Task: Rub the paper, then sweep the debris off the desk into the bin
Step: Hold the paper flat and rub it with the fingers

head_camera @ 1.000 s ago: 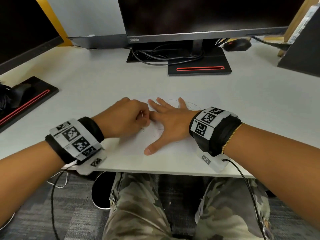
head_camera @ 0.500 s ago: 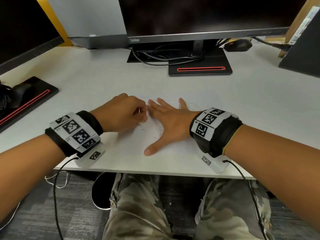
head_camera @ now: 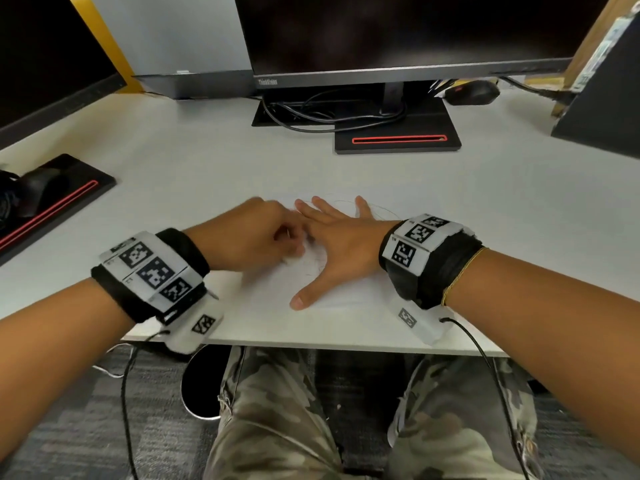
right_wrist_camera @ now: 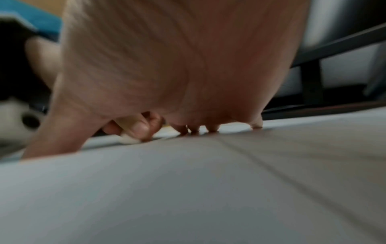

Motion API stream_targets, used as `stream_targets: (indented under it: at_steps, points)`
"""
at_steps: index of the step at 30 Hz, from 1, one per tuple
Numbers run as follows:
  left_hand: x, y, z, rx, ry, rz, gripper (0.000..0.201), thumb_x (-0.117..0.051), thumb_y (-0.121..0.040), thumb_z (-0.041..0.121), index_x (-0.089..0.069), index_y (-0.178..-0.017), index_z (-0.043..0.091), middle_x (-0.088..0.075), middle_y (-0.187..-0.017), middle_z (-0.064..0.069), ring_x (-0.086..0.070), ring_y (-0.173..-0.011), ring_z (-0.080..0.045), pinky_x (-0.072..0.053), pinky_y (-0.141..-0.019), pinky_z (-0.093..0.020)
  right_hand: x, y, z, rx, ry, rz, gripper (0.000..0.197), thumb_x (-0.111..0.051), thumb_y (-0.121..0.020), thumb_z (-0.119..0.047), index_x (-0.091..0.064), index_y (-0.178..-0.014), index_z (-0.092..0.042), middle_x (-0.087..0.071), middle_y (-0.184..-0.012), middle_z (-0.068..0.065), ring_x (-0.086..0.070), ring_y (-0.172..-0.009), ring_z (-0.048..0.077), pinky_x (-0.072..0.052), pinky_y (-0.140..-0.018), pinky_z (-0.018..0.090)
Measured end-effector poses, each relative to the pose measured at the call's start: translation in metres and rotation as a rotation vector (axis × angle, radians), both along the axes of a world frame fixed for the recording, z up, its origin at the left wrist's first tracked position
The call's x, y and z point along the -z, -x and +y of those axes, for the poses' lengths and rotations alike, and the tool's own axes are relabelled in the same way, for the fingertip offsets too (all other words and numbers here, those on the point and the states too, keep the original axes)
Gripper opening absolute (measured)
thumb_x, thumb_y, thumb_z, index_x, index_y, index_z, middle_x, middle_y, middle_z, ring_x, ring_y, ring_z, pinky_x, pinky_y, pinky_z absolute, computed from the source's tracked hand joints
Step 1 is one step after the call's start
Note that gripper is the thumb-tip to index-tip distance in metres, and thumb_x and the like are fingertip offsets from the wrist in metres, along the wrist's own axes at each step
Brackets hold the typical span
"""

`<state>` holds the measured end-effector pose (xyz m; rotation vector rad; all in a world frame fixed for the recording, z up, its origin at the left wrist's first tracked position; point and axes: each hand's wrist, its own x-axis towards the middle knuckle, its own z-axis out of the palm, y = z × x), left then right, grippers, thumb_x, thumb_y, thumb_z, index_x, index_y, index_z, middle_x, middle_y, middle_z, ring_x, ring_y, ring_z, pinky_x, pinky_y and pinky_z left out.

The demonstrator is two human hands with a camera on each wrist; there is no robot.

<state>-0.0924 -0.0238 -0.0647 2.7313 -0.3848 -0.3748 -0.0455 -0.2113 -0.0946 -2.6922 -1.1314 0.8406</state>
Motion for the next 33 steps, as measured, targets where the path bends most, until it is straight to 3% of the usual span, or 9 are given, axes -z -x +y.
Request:
stream_targets:
  at_steps: [5, 7, 10, 14, 17, 20, 24, 28, 33]
  points:
    - [-0.003, -0.002, 0.004, -0.056, 0.042, 0.042, 0.015, -0.069, -0.092, 0.018, -0.074, -0.091, 0.033, -0.072, -0.081, 0.011, -0.067, -0.076, -0.005, -0.047, -0.068, -0.016, -0.013, -0.008, -0.009, 0.012, -0.034, 0.039, 0.133, -0.079, -0.069, -0.083, -0.007, -0.171, -0.037, 0.021, -0.176, -0.015, 0.017, -0.161, 0.005, 0.012, -0.129, 0.058]
    - [-0.001, 0.006, -0.003, 0.029, 0.085, 0.134, 0.013, -0.071, -0.091, 0.02, -0.074, -0.091, 0.032, -0.073, -0.082, 0.012, -0.068, -0.077, -0.004, -0.051, -0.07, -0.016, -0.017, -0.006, -0.011, 0.022, -0.045, -0.038, 0.129, -0.077, -0.062, -0.09, -0.024, -0.168, -0.037, 0.011, -0.178, -0.01, 0.003, -0.164, 0.013, -0.006, -0.132, 0.053]
    - [-0.003, -0.007, 0.0, -0.028, 0.029, 0.031, 0.006, -0.074, -0.092, 0.027, -0.071, -0.088, 0.03, -0.073, -0.08, 0.011, -0.067, -0.077, -0.004, -0.056, -0.074, -0.024, -0.018, 0.0, -0.018, 0.068, -0.016, -0.128, 0.122, -0.069, -0.065, -0.096, -0.032, -0.163, -0.033, -0.011, -0.175, -0.004, -0.018, -0.16, 0.022, -0.025, -0.127, 0.05]
    - [-0.001, -0.003, -0.011, 0.09, 0.03, 0.109, 0.006, -0.073, -0.093, 0.028, -0.069, -0.09, 0.028, -0.072, -0.076, 0.009, -0.066, -0.071, -0.006, -0.053, -0.068, -0.023, -0.007, 0.004, -0.024, 0.065, 0.018, -0.049, 0.14, -0.06, -0.065, -0.101, 0.006, -0.17, -0.036, 0.018, -0.177, -0.011, 0.015, -0.162, 0.008, 0.008, -0.131, 0.052]
    - [-0.001, -0.005, -0.012, 0.167, 0.018, 0.177, 0.006, -0.074, -0.093, 0.028, -0.071, -0.09, 0.031, -0.072, -0.076, 0.012, -0.066, -0.072, -0.002, -0.049, -0.065, -0.016, -0.003, 0.002, -0.026, 0.051, 0.031, -0.029, 0.143, -0.058, -0.065, -0.102, 0.016, -0.168, -0.036, 0.028, -0.173, -0.014, 0.026, -0.159, 0.005, 0.016, -0.129, 0.055]
    - [-0.002, -0.015, -0.009, 0.061, 0.024, 0.043, 0.01, -0.073, -0.093, 0.028, -0.068, -0.085, 0.032, -0.07, -0.072, 0.015, -0.063, -0.071, 0.003, -0.045, -0.069, -0.019, -0.002, 0.001, -0.026, 0.045, 0.026, -0.021, 0.142, -0.058, -0.065, -0.102, 0.017, -0.167, -0.039, 0.029, -0.173, -0.014, 0.027, -0.158, 0.004, 0.017, -0.128, 0.056]
    - [-0.001, -0.006, -0.025, 0.178, 0.032, 0.146, 0.009, -0.073, -0.091, 0.022, -0.07, -0.085, 0.028, -0.069, -0.072, 0.019, -0.064, -0.069, 0.0, -0.046, -0.064, -0.013, 0.001, -0.001, -0.026, 0.055, -0.011, -0.019, 0.143, -0.06, -0.061, -0.103, 0.01, -0.168, -0.04, 0.026, -0.174, -0.014, 0.025, -0.159, 0.004, 0.016, -0.128, 0.056]
    - [-0.003, -0.02, -0.018, 0.013, 0.034, 0.038, 0.008, -0.074, -0.092, 0.024, -0.07, -0.086, 0.027, -0.072, -0.073, 0.009, -0.064, -0.069, 0.003, -0.045, -0.069, -0.019, 0.0, 0.0, -0.026, 0.047, -0.024, -0.019, 0.139, -0.061, -0.063, -0.102, 0.009, -0.167, -0.044, 0.026, -0.174, -0.013, 0.024, -0.159, 0.004, 0.016, -0.128, 0.057]
    - [-0.005, -0.011, -0.026, 0.137, 0.021, 0.183, 0.006, -0.075, -0.092, 0.023, -0.07, -0.089, 0.025, -0.075, -0.073, 0.009, -0.068, -0.07, -0.001, -0.05, -0.069, -0.015, 0.001, 0.0, -0.026, 0.051, -0.014, -0.026, 0.138, -0.061, -0.062, -0.102, 0.003, -0.169, -0.042, 0.026, -0.174, -0.014, 0.024, -0.159, 0.004, 0.016, -0.128, 0.058]
